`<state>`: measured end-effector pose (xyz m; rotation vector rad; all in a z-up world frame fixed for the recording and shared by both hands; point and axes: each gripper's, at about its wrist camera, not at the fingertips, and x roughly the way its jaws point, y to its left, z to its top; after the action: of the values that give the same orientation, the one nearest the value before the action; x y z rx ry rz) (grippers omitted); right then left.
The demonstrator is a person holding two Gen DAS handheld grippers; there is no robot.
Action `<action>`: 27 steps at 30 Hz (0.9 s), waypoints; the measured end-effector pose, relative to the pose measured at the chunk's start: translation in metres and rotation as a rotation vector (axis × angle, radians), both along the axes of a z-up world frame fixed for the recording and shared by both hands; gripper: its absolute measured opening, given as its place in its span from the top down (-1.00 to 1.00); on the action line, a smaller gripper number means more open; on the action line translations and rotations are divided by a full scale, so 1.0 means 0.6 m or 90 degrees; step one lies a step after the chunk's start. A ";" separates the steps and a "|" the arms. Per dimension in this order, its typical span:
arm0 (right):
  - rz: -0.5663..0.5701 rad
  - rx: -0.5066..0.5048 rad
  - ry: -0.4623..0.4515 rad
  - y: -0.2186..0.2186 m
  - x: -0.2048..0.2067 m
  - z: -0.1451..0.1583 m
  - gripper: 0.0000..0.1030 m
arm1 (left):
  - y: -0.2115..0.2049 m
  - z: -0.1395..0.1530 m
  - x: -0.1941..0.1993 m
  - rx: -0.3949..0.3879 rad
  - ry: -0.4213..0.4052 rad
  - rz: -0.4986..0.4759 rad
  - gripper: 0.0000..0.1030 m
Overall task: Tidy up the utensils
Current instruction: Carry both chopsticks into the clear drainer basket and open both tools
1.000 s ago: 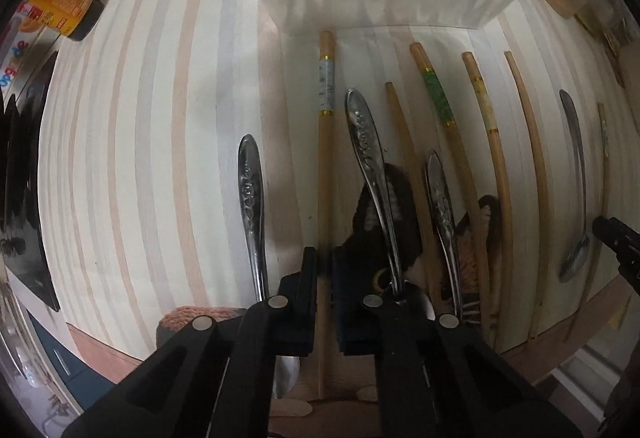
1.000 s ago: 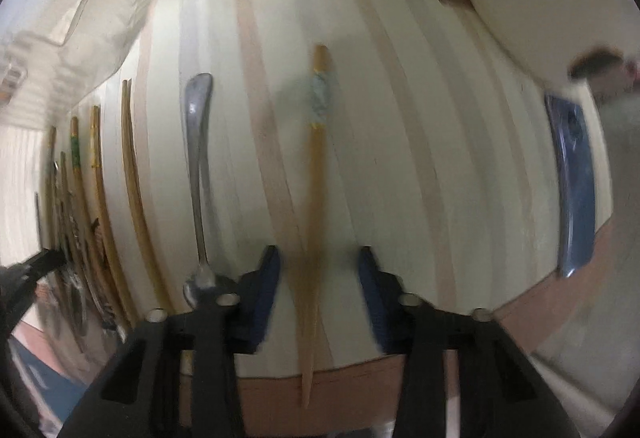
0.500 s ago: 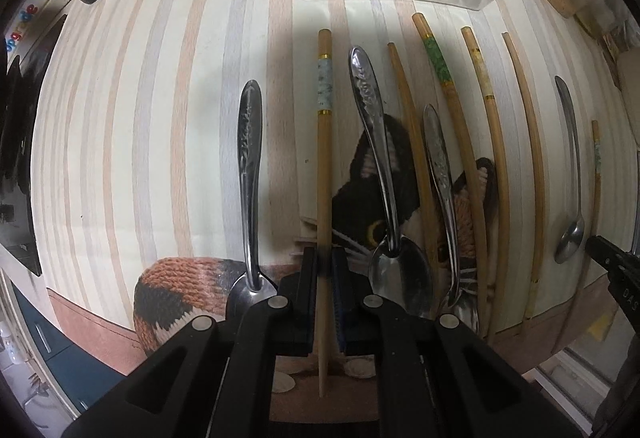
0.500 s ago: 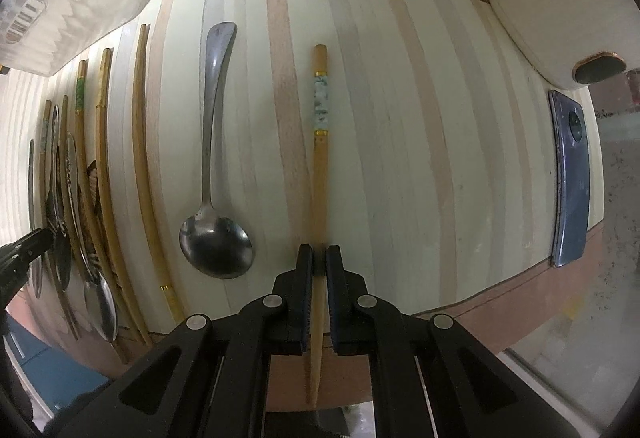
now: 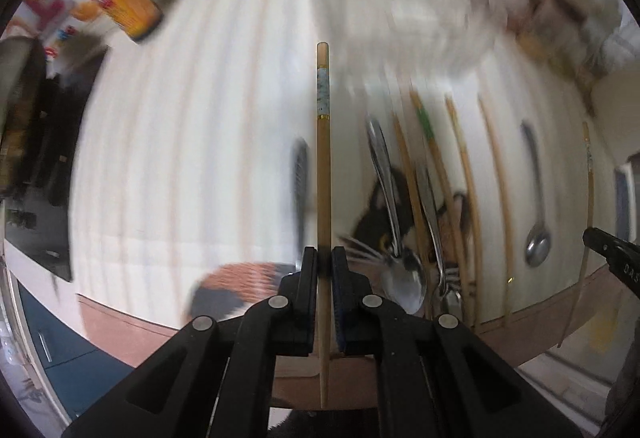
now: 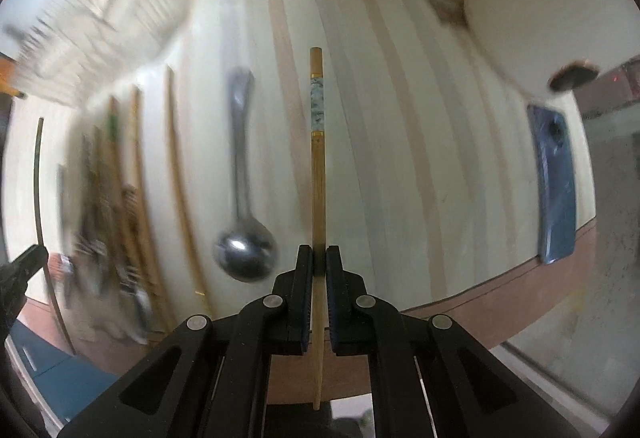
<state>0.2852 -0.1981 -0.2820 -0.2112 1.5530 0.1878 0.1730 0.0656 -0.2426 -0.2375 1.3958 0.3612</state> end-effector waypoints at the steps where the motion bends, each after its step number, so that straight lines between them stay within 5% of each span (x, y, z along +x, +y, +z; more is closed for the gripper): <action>1: 0.001 0.009 -0.011 0.004 0.003 0.016 0.87 | 0.010 0.021 -0.003 0.005 -0.015 0.007 0.91; 8: 0.033 0.100 -0.093 0.058 0.057 0.150 0.87 | 0.080 0.171 0.019 0.013 -0.134 0.056 0.91; 15: 0.072 0.225 -0.085 0.165 0.172 0.227 0.87 | 0.123 0.260 0.159 -0.057 -0.217 0.064 0.91; 20: 0.082 0.257 -0.056 0.258 0.278 0.209 0.87 | 0.144 0.230 0.274 -0.124 -0.195 0.065 0.91; 27: 0.071 0.242 0.002 0.342 0.359 0.117 0.87 | 0.160 0.122 0.380 -0.183 -0.113 0.070 0.91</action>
<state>0.5006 0.0070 -0.2116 0.0036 1.4788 0.5644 0.4013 0.1613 -0.1695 -0.5707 1.2584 0.2227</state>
